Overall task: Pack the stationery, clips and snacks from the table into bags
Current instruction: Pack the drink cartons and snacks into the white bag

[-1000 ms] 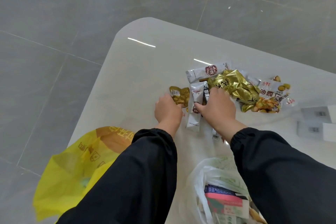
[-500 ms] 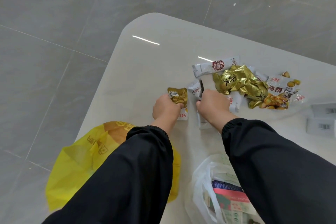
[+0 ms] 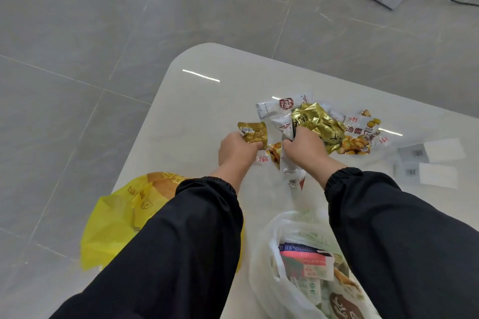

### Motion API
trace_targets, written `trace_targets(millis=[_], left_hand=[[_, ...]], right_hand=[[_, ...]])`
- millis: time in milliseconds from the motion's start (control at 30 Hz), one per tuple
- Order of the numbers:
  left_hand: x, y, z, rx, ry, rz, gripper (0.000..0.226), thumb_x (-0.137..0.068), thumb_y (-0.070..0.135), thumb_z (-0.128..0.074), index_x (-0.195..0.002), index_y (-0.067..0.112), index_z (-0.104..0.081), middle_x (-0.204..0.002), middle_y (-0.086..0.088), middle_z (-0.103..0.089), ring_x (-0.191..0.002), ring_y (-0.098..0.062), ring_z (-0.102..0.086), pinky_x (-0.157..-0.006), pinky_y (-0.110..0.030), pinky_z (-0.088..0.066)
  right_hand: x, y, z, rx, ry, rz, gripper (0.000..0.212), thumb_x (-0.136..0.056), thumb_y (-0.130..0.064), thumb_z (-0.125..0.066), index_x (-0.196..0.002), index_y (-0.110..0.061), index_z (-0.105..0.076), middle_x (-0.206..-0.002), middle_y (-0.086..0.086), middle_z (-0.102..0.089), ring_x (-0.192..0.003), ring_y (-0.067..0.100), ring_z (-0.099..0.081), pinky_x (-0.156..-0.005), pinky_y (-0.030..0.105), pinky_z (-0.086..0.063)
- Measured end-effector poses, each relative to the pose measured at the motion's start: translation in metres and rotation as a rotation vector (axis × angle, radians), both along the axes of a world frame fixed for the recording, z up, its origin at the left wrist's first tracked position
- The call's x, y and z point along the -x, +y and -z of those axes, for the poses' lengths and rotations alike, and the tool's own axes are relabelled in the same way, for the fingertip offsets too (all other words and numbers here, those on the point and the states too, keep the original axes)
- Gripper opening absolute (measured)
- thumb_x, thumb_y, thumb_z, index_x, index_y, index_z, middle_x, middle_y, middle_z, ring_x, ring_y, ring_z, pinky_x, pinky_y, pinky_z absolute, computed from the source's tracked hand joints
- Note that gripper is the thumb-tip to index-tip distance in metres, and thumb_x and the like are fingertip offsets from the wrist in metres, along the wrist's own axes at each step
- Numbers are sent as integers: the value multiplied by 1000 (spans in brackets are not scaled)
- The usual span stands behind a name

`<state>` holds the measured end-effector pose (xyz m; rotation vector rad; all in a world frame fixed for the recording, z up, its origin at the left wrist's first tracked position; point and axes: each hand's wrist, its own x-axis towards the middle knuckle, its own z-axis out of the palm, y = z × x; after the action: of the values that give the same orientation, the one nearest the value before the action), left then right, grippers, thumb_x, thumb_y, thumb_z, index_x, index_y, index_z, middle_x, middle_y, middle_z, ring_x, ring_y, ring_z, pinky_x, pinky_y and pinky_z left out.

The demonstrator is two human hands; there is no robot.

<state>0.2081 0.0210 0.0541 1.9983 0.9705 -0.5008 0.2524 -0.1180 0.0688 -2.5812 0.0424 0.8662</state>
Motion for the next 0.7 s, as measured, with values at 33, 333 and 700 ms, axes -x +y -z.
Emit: trace_targets(millis=[33,333,700], left_hand=[[0,-4,-7,1,-13,2,23,-79,33,-73,-68,23,-55,-69,6,-59,-64,-16,-61,-64,-29,-54],[18,-48,-66,1,-131,11,18,-83,32,-68,-87,17,-59,-79,0,-62,-72,-20,-61,-69,-35,-57],[93,-133,-103,44,-194,-62,21,-90,23,-61,-108,12,-58,-82,1,-57,-66,-18,-60,-68,-41,-59]], right_hand=[[0,-4,-6,-16,0,12,10,-92,-16,-47,-89,-7,-47,-79,4,-49,-75,25,-48,-57,30,-34],[18,-38,-61,-124,-49,87,13,-93,-13,-43,-104,-8,-49,-86,4,-52,-70,19,-48,-49,27,-31],[84,-123,-104,-187,-65,67,25,-96,-9,-38,-120,-3,-42,-84,3,-49,-70,19,-47,-50,28,-30]])
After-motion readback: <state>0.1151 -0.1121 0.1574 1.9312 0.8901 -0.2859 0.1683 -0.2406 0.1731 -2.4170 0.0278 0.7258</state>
